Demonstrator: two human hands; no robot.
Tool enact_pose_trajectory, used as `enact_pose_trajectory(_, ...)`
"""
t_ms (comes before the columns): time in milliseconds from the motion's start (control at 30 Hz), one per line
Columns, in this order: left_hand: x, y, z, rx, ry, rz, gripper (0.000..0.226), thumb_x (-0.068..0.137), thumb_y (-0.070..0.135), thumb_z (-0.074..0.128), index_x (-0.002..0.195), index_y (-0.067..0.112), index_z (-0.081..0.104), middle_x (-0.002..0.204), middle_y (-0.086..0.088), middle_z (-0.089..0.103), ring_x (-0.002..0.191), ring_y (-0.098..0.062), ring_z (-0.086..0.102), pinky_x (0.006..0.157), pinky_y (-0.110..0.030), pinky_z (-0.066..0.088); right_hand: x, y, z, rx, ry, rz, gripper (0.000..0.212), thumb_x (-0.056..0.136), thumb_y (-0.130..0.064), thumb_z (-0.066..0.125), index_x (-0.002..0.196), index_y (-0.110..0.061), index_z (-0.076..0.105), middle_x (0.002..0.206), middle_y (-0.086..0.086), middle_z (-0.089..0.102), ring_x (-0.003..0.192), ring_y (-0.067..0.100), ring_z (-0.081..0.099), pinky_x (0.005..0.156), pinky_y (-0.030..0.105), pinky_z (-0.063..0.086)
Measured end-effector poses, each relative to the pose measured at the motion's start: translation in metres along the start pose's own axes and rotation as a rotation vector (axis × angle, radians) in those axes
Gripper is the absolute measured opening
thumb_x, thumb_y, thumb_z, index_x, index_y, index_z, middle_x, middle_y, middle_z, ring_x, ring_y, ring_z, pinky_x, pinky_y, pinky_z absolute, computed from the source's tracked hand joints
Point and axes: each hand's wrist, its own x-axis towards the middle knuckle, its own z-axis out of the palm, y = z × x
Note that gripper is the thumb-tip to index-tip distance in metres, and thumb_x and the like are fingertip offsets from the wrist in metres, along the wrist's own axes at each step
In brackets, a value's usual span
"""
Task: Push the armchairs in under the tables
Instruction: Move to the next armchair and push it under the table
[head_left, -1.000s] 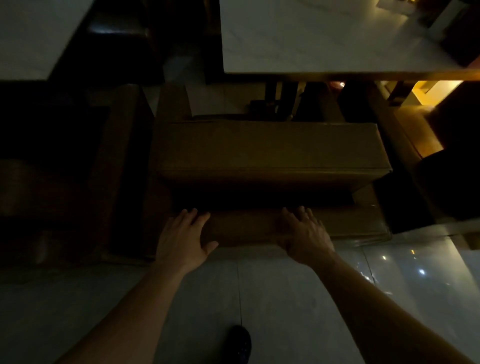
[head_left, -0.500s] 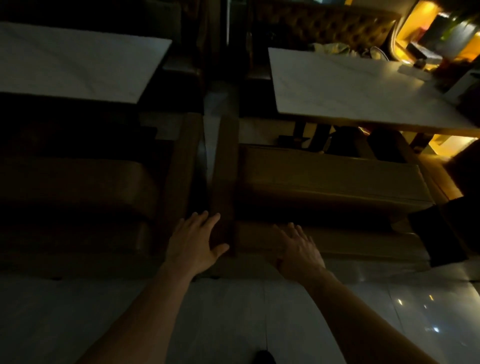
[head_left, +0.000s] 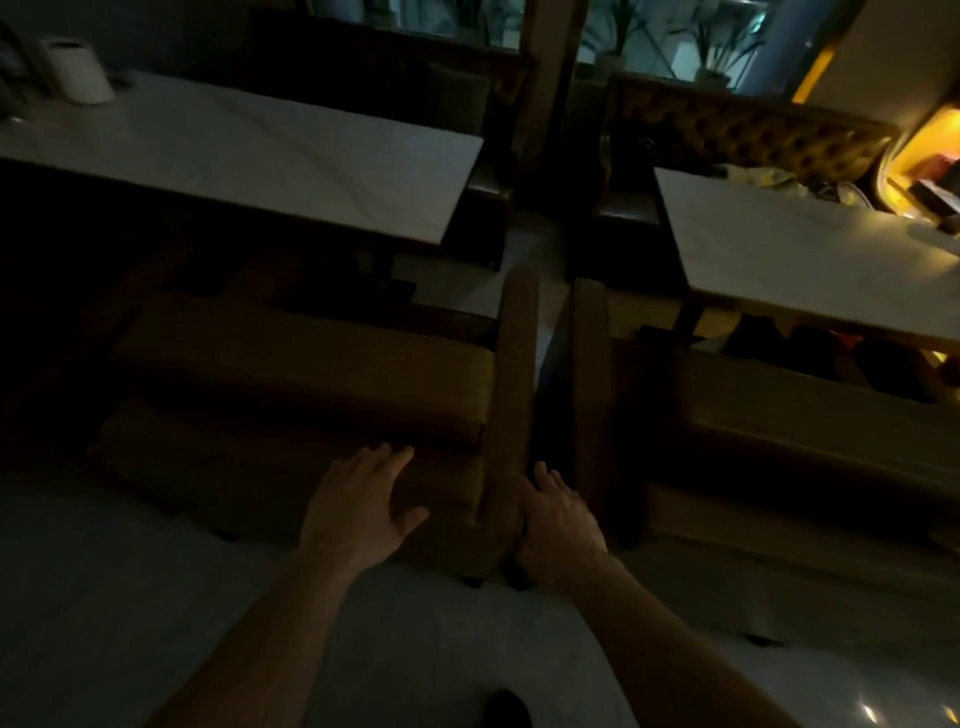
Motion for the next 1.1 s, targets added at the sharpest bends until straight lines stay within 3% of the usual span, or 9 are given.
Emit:
enact_pose_trajectory(167, 0.0, -0.078, -0.011, -0.032, 0.036, -0.067, 0.08, 0.088, 0.071, 0.044, 0.153, 0.039, 0.011, 0.163, 0.004, 0.016, 0.149, -0.021, 0.012, 0.12, -0.045, 0.016, 0.041, -0.064, 0.012, 0.006, 0.027, -0.08, 0.084, 0.092, -0.051, 0.058, 0.158, -0.034, 0.009, 0.167, 0.008, 0.007, 0.153, 0.032, 0.011, 0.122, 0.049, 0.023)
enact_pose_trajectory(400, 0.024, -0.184, -0.018, 0.017, 0.034, -0.135, 0.08, 0.086, 0.069, 0.049, 0.153, 0.039, 0.017, 0.161, 0.004, 0.022, 0.148, -0.022, 0.017, 0.118, -0.044, 0.018, 0.112, -0.14, 0.044, 0.008, 0.001, -0.074, 0.084, 0.091, -0.065, 0.049, 0.158, -0.033, 0.009, 0.167, 0.011, 0.007, 0.153, 0.032, 0.007, 0.123, 0.047, 0.016)
enact_pose_trajectory(533, 0.05, -0.243, -0.02, 0.064, 0.019, -0.131, 0.081, 0.085, 0.066, 0.054, 0.153, 0.038, 0.02, 0.16, 0.003, 0.025, 0.148, -0.023, 0.018, 0.117, -0.043, 0.018, 0.155, -0.173, 0.066, -0.061, -0.044, -0.027, 0.09, 0.09, -0.058, 0.058, 0.158, -0.033, 0.004, 0.167, 0.012, 0.005, 0.154, 0.033, -0.001, 0.124, 0.052, 0.009)
enact_pose_trajectory(633, 0.071, -0.28, -0.019, 0.089, 0.022, -0.104, 0.082, 0.083, 0.067, 0.056, 0.152, 0.037, 0.024, 0.16, 0.002, 0.026, 0.148, -0.022, 0.016, 0.117, -0.042, 0.016, 0.169, -0.185, 0.084, -0.102, -0.005, 0.041, 0.094, 0.089, -0.055, 0.061, 0.158, -0.031, 0.003, 0.167, 0.013, 0.004, 0.153, 0.035, -0.009, 0.123, 0.056, 0.006)
enact_pose_trajectory(933, 0.098, -0.347, 0.004, 0.171, 0.009, 0.041, 0.09, 0.081, 0.067, 0.06, 0.154, 0.034, 0.02, 0.162, -0.004, 0.018, 0.149, -0.027, 0.011, 0.119, -0.051, 0.011, 0.167, -0.171, 0.132, -0.079, 0.141, 0.274, 0.109, 0.081, -0.082, 0.045, 0.156, -0.031, -0.016, 0.164, 0.021, -0.015, 0.151, 0.038, -0.015, 0.121, 0.062, 0.006)
enact_pose_trajectory(1100, 0.102, -0.359, 0.014, 0.17, 0.046, 0.074, 0.084, 0.083, 0.06, 0.062, 0.154, 0.034, 0.023, 0.161, -0.005, 0.025, 0.148, -0.034, 0.014, 0.117, -0.059, 0.015, 0.174, -0.177, 0.145, -0.15, 0.222, 0.313, 0.109, 0.081, -0.083, 0.042, 0.159, -0.025, -0.006, 0.163, 0.028, 0.002, 0.151, 0.045, 0.002, 0.118, 0.066, 0.014)
